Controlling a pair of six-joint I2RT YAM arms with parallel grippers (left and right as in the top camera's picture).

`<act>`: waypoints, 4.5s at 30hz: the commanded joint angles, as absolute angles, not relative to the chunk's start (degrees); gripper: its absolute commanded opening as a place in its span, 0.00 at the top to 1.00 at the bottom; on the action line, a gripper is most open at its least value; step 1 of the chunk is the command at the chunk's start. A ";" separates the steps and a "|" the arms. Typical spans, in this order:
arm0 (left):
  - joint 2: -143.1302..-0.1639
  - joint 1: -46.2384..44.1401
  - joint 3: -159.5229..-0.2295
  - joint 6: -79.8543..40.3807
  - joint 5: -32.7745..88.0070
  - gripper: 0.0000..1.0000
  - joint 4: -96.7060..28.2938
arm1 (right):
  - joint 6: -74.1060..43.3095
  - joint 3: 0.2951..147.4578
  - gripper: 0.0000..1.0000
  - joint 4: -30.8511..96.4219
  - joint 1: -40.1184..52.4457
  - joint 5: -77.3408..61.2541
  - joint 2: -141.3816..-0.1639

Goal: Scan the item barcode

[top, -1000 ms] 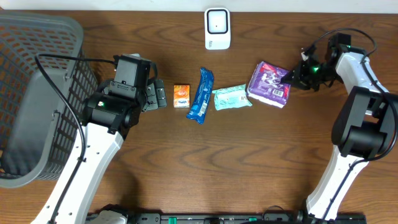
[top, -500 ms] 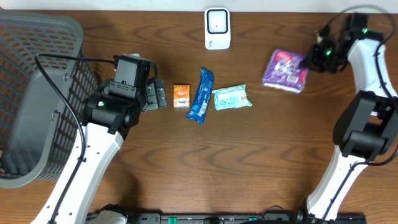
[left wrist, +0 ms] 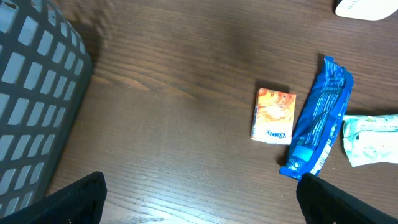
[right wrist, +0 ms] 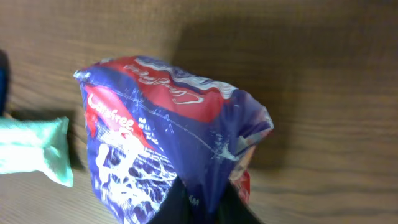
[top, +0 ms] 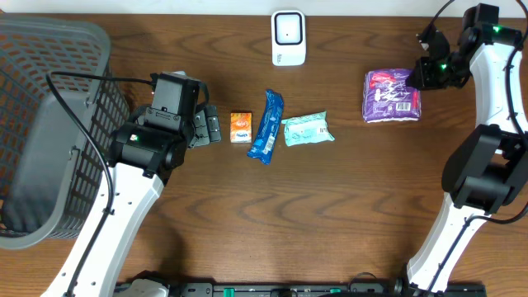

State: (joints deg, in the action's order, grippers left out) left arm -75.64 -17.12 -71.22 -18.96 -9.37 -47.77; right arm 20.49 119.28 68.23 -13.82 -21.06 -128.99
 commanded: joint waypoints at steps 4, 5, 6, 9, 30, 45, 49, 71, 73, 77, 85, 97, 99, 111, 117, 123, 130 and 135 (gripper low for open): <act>-75.77 -16.99 -71.48 -17.82 -9.69 0.02 -47.94 | 17.32 119.96 0.33 66.65 -14.59 -15.73 -130.41; -75.77 -16.99 -71.48 -17.82 -9.69 0.02 -47.94 | 16.14 120.22 0.33 66.65 -14.59 -15.44 -130.28; -75.77 -16.99 -71.48 -17.82 -9.69 0.02 -47.94 | 14.81 120.70 0.32 66.89 -14.70 -15.42 -130.13; -75.77 -16.99 -71.48 -17.82 -9.69 0.02 -47.94 | 12.62 124.62 0.30 69.84 -14.52 -16.82 -129.86; -75.77 -16.99 -71.48 -17.82 -9.69 0.02 -47.94 | 7.16 118.87 0.86 78.08 7.73 -28.38 -130.04; -75.77 -16.99 -71.48 -17.82 -9.69 0.02 -47.94 | -12.43 109.08 0.99 73.01 20.64 -9.30 -130.08; -75.77 -16.99 -71.48 -17.82 -9.69 0.02 -47.94 | -14.76 105.08 0.99 65.69 21.63 -9.26 -130.08; -75.77 -16.99 -71.48 -17.82 -9.69 0.02 -47.94 | -14.00 111.79 0.86 64.58 15.57 -2.74 -129.47; -75.77 -16.99 -71.48 -17.85 -9.69 0.02 -47.94 | -10.85 114.96 0.72 66.02 16.05 -9.13 -129.43; -75.77 -16.99 -71.48 -17.82 -9.69 0.02 -47.94 | -9.54 118.85 0.65 67.59 17.69 -17.52 -129.43; -75.77 -16.99 -71.48 -17.82 -9.69 0.02 -47.94 | -12.58 114.28 0.86 62.24 22.68 -19.79 -129.75; -75.77 -16.99 -71.48 -17.82 -9.69 0.02 -47.94 | -26.00 101.06 0.74 47.07 28.58 -14.68 -129.80; -75.77 -16.99 -71.48 -17.82 -9.69 0.02 -47.94 | -26.15 100.73 0.74 47.11 28.84 -11.97 -129.80; -75.77 -16.99 -71.48 -17.82 -9.69 0.02 -47.94 | -24.47 100.75 0.78 46.57 27.68 3.51 -129.80; -75.77 -16.99 -71.48 -17.82 -9.69 0.02 -47.94 | -23.03 102.76 0.78 46.74 26.20 3.49 -129.78; -75.77 -16.99 -71.48 -17.82 -9.69 0.02 -47.94 | -22.04 109.86 0.70 52.77 26.20 1.78 -129.75; -75.77 -16.99 -71.48 -17.82 -9.69 0.02 -47.94 | -18.98 116.25 0.65 55.77 27.79 -11.35 -129.75; -75.77 -16.99 -71.48 -17.82 -9.69 0.02 -47.94 | -19.33 113.91 0.63 54.00 30.24 -17.61 -130.30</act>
State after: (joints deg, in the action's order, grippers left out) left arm -75.64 -17.12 -71.22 -18.96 -9.37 -47.77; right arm -20.23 115.11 54.65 27.90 -10.81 -129.93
